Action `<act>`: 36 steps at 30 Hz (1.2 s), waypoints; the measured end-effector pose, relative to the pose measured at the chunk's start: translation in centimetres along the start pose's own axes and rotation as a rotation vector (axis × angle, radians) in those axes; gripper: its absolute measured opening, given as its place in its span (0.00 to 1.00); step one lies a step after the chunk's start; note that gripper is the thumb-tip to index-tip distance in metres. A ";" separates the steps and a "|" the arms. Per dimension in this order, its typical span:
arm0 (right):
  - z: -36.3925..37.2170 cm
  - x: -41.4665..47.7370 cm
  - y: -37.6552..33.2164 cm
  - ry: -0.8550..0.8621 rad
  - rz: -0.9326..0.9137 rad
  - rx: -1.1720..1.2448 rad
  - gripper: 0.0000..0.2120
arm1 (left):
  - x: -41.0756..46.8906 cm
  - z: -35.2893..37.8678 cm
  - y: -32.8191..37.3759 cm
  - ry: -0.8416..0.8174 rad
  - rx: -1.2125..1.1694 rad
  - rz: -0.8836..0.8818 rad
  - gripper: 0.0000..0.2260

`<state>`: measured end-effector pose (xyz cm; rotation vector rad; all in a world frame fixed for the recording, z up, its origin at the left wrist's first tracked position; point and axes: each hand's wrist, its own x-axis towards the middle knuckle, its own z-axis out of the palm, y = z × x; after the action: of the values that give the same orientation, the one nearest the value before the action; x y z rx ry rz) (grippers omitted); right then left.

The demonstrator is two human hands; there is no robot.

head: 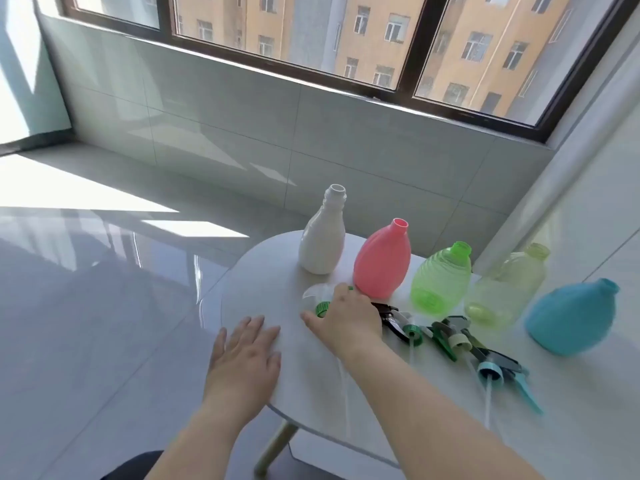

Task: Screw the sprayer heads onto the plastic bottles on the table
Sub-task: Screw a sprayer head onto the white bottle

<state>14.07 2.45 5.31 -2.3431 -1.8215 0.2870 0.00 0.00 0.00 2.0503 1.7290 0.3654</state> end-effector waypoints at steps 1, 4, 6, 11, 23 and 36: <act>0.1 0.3 -0.2 -0.015 0.017 -0.078 0.27 | 0.1 0.1 -0.1 0.006 0.038 -0.003 0.20; 0.7 1.1 -0.4 -0.017 0.024 -0.227 0.26 | 0.4 0.6 -0.4 0.038 0.065 0.023 0.21; 1.0 1.7 -0.6 -0.041 0.039 -0.228 0.23 | 0.5 0.8 -0.5 0.032 0.049 0.041 0.21; 0.9 1.9 -0.7 -0.047 0.109 -0.128 0.23 | 0.8 0.5 -1.5 0.045 -0.066 0.104 0.19; -4.2 -0.7 1.2 0.019 -0.037 1.178 0.03 | 0.4 -1.1 -1.9 0.020 -0.314 0.144 0.18; -9.1 -2.7 11.5 0.140 -0.112 1.783 0.09 | 2.7 -3.1 2.9 0.261 -0.535 0.126 0.14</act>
<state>26.46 -3.07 11.46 -0.8986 -0.7554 1.0723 1.55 2.71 3.89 1.7696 1.4309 1.0509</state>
